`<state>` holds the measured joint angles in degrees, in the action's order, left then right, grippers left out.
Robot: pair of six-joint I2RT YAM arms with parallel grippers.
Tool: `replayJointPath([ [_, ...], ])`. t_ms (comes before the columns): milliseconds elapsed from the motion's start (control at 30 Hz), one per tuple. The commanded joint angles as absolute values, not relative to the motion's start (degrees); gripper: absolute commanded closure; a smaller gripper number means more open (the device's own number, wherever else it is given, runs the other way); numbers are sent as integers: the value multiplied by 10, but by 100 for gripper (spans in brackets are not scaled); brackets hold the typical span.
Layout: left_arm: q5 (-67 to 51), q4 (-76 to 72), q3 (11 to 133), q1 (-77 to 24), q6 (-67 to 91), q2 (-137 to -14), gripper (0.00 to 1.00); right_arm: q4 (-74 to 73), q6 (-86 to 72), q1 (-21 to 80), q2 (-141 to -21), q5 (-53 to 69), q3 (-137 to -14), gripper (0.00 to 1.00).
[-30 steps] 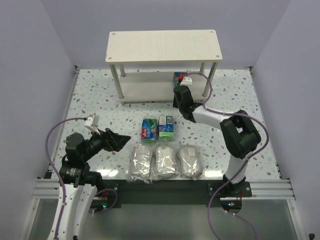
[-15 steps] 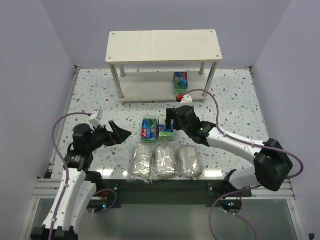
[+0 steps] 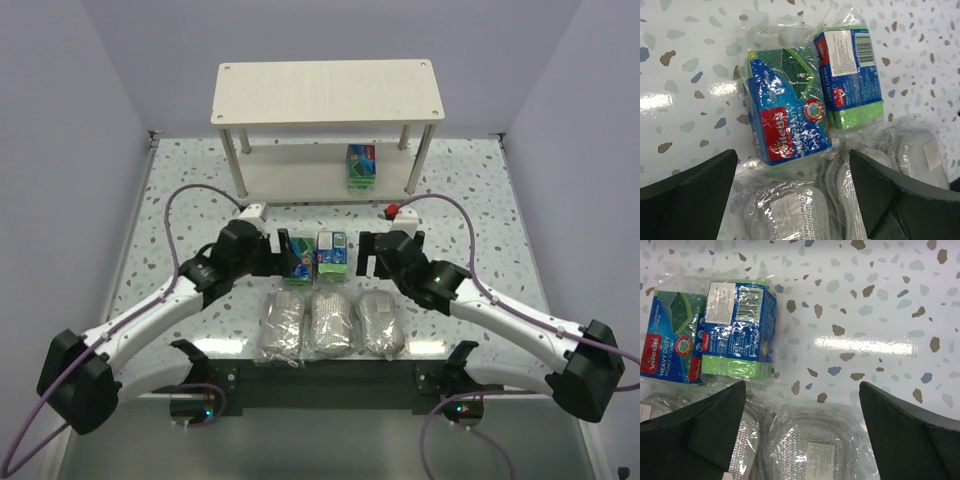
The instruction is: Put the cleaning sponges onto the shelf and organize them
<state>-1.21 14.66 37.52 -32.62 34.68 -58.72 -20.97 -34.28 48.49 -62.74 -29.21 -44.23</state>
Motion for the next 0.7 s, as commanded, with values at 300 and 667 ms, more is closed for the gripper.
replayJointPath([
  [300, 163, 61, 449, -428, 338, -780, 0, -305, -366, 488, -548, -337, -425, 1],
  [667, 195, 69, 473, -462, 354, -828, 0, -302, -369, 489, -556, -336, -415, 1],
])
